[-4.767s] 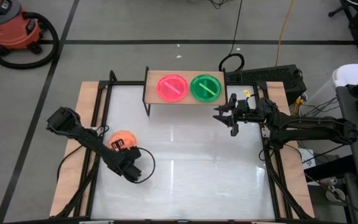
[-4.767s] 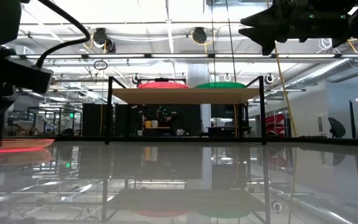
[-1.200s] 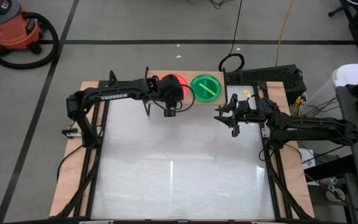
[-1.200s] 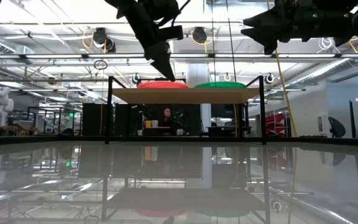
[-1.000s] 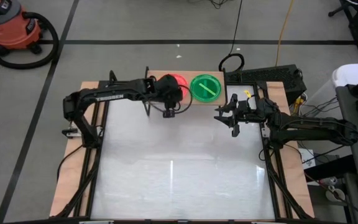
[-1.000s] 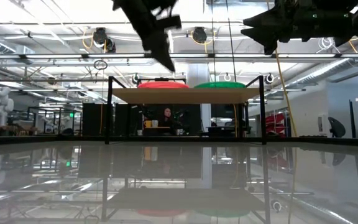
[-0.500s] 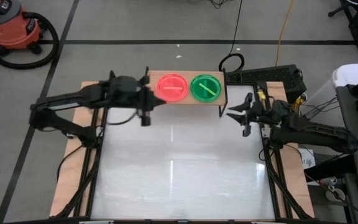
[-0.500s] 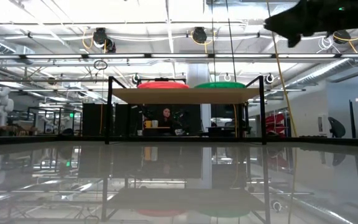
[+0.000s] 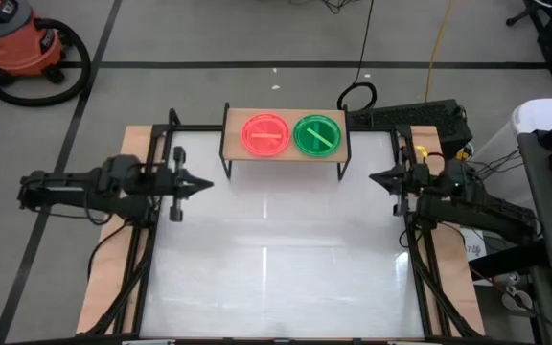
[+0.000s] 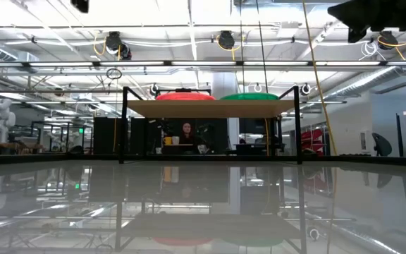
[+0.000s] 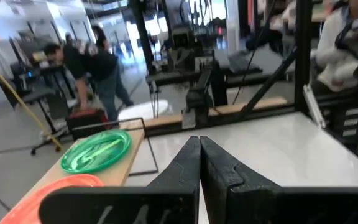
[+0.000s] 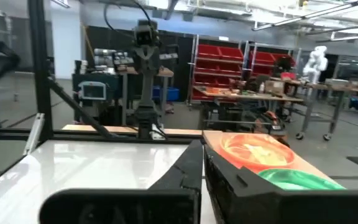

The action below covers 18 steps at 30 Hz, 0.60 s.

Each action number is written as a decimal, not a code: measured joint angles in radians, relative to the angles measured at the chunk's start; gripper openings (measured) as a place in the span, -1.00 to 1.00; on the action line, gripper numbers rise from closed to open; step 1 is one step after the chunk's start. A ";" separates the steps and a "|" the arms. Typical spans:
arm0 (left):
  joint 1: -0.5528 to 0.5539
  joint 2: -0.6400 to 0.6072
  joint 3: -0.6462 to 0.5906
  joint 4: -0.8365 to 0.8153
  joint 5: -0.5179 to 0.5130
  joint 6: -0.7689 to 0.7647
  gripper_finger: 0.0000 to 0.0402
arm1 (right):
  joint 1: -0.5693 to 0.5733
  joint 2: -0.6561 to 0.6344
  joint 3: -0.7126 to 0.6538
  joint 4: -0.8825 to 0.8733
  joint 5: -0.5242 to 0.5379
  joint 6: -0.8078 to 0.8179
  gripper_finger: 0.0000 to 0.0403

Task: Place and stack plates onto a shelf
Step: Return to Home Position

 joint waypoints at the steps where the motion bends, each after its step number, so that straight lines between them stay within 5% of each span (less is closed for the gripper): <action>1: -0.005 -0.039 -0.040 0.022 -0.001 -0.004 -0.98 | 0.000 -0.005 -0.005 -0.001 -0.010 0.000 -1.00; 9: -0.013 -0.322 -0.279 0.128 -0.004 -0.025 -0.98 | 0.000 -0.081 -0.163 0.069 -0.011 -0.010 -1.00; 18: -0.013 -0.486 -0.420 0.127 -0.004 -0.010 -0.98 | 0.000 -0.130 -0.307 0.154 -0.014 -0.023 -1.00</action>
